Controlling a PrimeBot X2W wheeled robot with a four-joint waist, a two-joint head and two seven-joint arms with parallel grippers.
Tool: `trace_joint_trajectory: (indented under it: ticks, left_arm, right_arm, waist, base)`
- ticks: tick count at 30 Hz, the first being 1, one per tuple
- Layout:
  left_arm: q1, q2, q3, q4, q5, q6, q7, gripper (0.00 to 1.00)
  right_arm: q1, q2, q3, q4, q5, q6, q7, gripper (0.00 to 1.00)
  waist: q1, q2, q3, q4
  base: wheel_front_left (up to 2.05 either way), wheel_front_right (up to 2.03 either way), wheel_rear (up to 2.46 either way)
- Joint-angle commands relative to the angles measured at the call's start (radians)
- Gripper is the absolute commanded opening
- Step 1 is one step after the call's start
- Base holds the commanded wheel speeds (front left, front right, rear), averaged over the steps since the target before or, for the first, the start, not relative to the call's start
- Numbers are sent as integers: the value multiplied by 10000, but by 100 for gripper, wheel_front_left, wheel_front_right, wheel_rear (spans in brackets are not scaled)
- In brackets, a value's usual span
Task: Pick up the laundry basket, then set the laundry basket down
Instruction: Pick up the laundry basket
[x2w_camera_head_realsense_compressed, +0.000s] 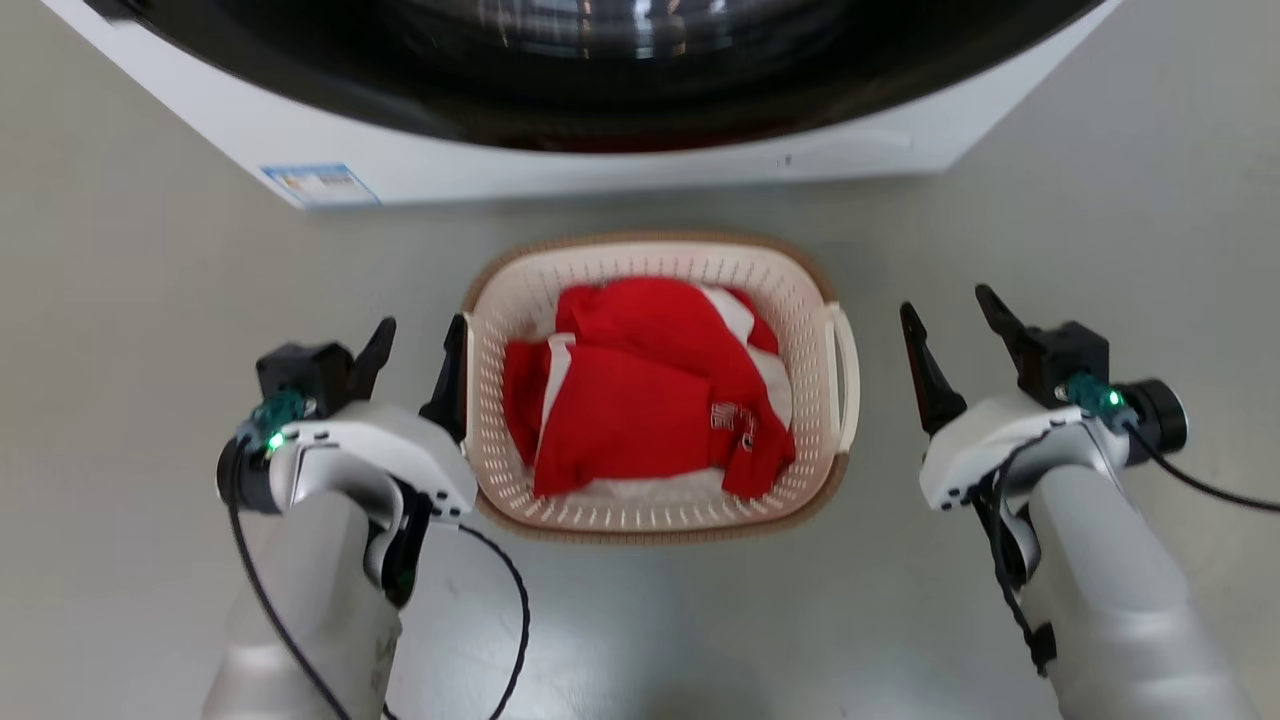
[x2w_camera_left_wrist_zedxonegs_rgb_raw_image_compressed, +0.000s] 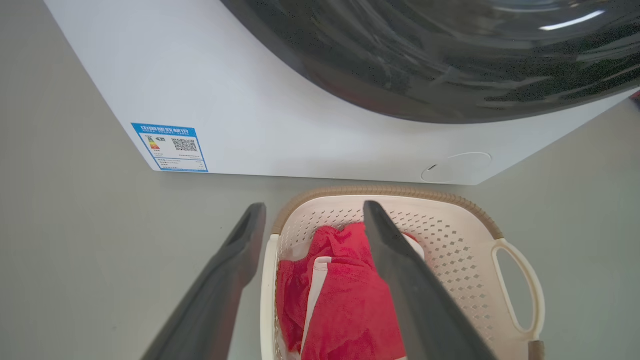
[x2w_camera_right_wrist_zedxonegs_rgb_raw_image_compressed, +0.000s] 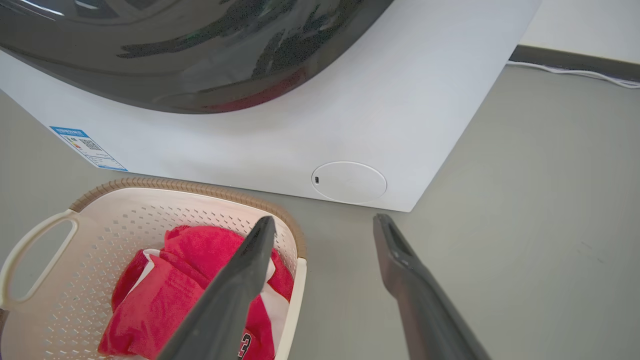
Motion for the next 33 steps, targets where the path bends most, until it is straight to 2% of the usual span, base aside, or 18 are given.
trace_joint_trajectory:
  ticks: [1,11,33]
  left_arm:
    - [-370,255,114,138,-9,-62,-63,100]
    - [-1744,307,-137,1644,-47,-69,-63,100]
    - [-2402,365,-239,2516,-68,-70,-63,100]
  right_arm:
    - [-248,62,299,68,-77,60,-136,100]
    - [-991,66,876,1036,334,60,-136,100]
    - [-1598,68,1197,1629,604,60,-136,100]
  waist:
    - [0,0,930,-94]
    - [0,0,2088,-48]
    - [0,0,3062,111]
  base:
    - [0,0,0]
    - [0,0,0]
    - [0,0,0]
